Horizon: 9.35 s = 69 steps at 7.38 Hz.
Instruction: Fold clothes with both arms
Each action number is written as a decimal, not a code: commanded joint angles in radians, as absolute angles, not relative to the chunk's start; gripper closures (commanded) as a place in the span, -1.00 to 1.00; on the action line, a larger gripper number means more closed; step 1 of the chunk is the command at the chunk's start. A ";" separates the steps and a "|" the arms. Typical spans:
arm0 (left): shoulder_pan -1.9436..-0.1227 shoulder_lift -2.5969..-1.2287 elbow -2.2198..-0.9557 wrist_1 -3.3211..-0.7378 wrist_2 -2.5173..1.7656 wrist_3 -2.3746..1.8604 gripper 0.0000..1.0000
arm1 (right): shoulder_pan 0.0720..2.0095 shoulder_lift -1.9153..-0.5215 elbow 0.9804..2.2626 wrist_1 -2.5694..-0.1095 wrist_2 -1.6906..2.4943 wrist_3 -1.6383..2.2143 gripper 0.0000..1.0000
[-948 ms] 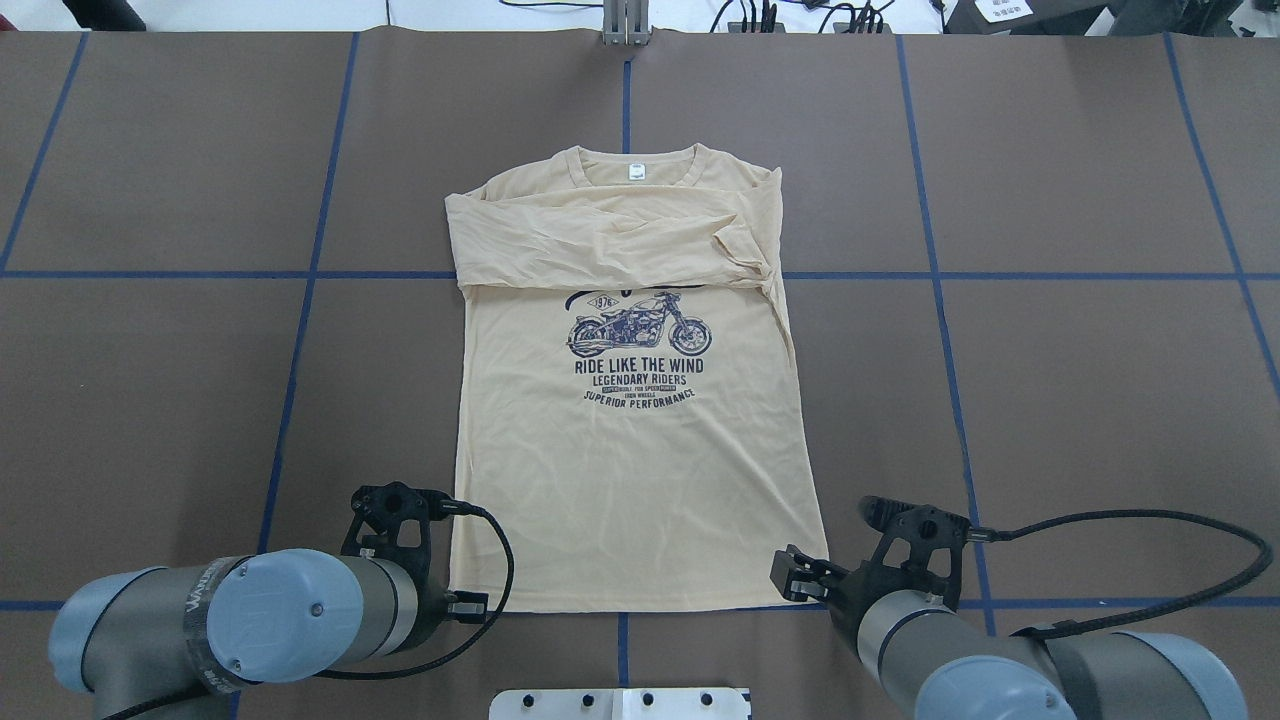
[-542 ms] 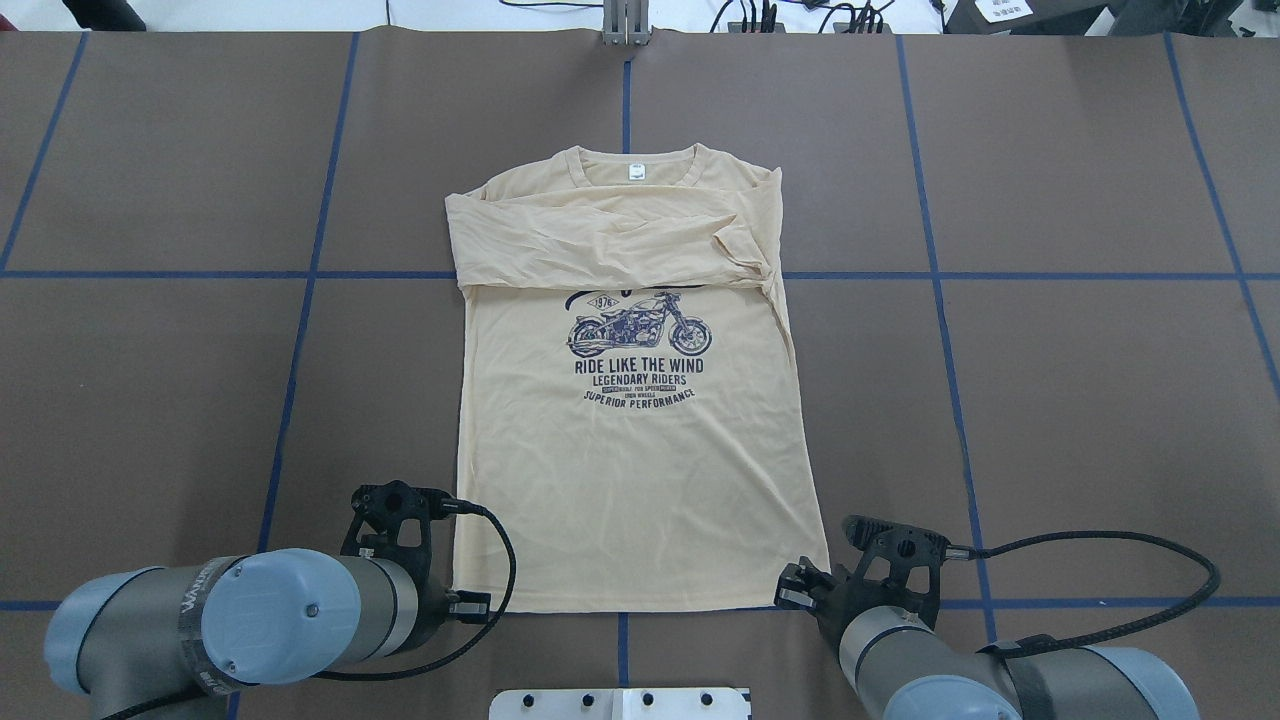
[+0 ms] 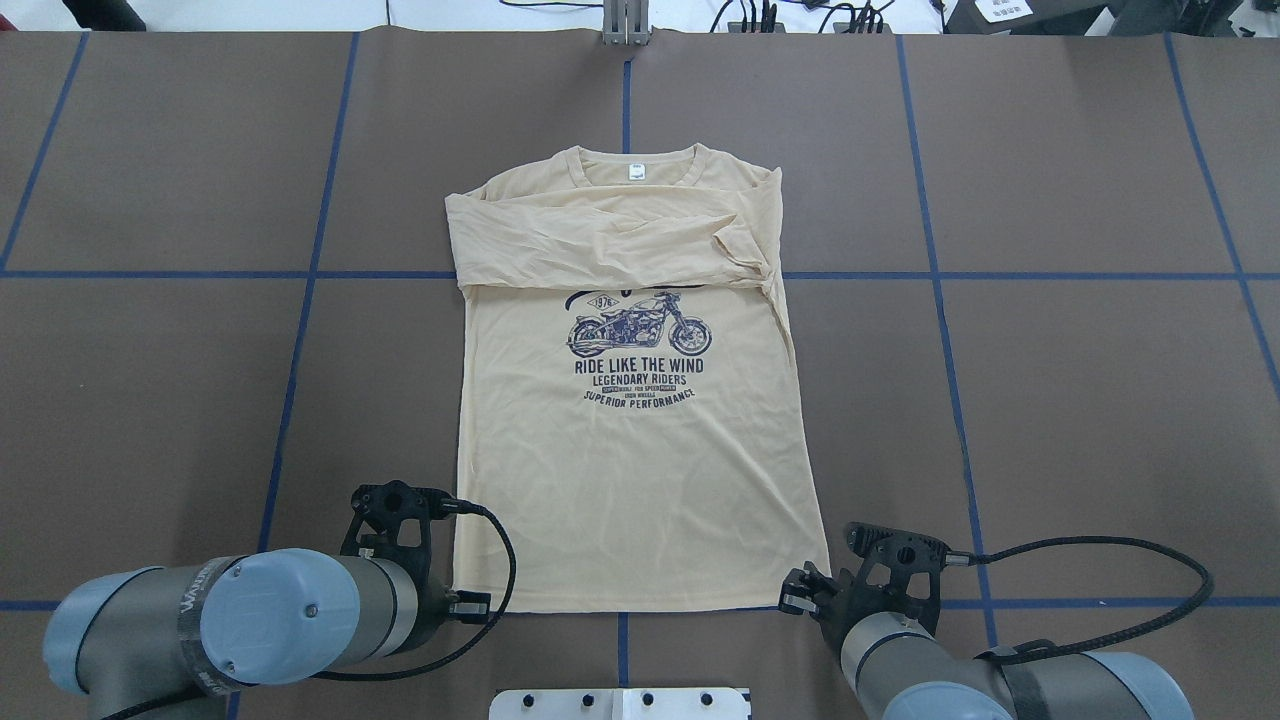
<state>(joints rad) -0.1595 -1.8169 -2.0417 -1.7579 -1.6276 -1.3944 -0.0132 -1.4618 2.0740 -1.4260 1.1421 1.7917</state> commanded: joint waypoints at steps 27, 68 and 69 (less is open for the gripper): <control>-0.123 -1.824 -2.643 -1.262 -1.781 -1.371 1.00 | -0.108 -1.442 2.760 -1.971 1.339 1.810 1.00; -0.347 -1.885 -1.859 -1.905 -1.675 -1.217 1.00 | 0.746 -1.100 1.743 -1.325 1.709 1.243 -1.00; -0.394 -1.882 -1.858 -1.882 -1.675 -1.142 1.00 | 0.746 -1.100 1.743 -1.325 1.709 1.243 -1.00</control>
<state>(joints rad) -0.3525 -1.8895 -1.8568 -1.9018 -1.6756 -1.2023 0.7458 -1.1005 1.7432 -1.3254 1.7090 1.2425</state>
